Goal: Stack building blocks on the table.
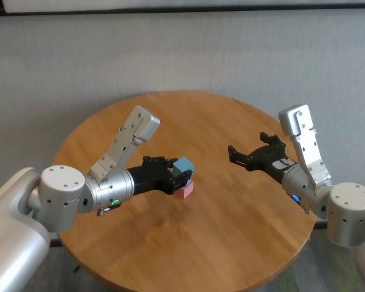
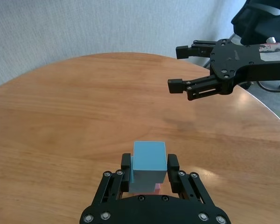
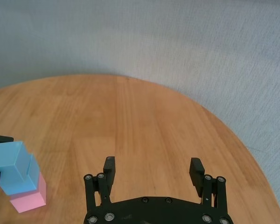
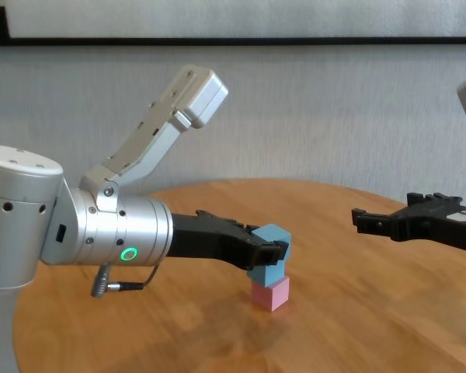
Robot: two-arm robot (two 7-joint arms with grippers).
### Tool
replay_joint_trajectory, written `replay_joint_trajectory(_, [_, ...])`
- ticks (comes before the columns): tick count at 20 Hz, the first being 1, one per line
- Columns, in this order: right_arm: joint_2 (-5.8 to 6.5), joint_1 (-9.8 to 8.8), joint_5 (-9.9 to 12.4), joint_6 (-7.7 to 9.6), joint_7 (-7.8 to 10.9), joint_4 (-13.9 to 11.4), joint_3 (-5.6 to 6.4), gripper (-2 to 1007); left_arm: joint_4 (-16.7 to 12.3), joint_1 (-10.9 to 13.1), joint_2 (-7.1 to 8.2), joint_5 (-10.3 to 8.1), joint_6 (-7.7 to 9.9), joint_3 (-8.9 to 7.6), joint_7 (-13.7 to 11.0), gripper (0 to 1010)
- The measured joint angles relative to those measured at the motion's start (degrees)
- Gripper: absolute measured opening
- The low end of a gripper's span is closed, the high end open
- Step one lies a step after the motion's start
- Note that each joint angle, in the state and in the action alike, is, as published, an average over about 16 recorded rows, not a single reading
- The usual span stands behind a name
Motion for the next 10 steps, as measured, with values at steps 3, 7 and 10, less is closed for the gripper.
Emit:
replay_joint_trajectory(3, [0.0, 0.0, 0.0, 0.0, 0.0, 0.0, 0.0, 1005, -0.2, 0.0, 0.12, -0.23, -0.09, 0.08, 0.2, 566])
replay_joint_trajectory(7, [0.0, 0.0, 0.0, 0.0, 0.0, 0.0, 0.0, 1005, -1.1, 0.2, 0.41, -0.57, -0.2, -0.04, 0.6, 684])
replay_joint_trajectory(10, [0.0, 0.0, 0.0, 0.0, 0.0, 0.0, 0.0, 1005, -2.3, 0.4, 0.84, -0.72, -0.4, -0.22, 1.0, 778])
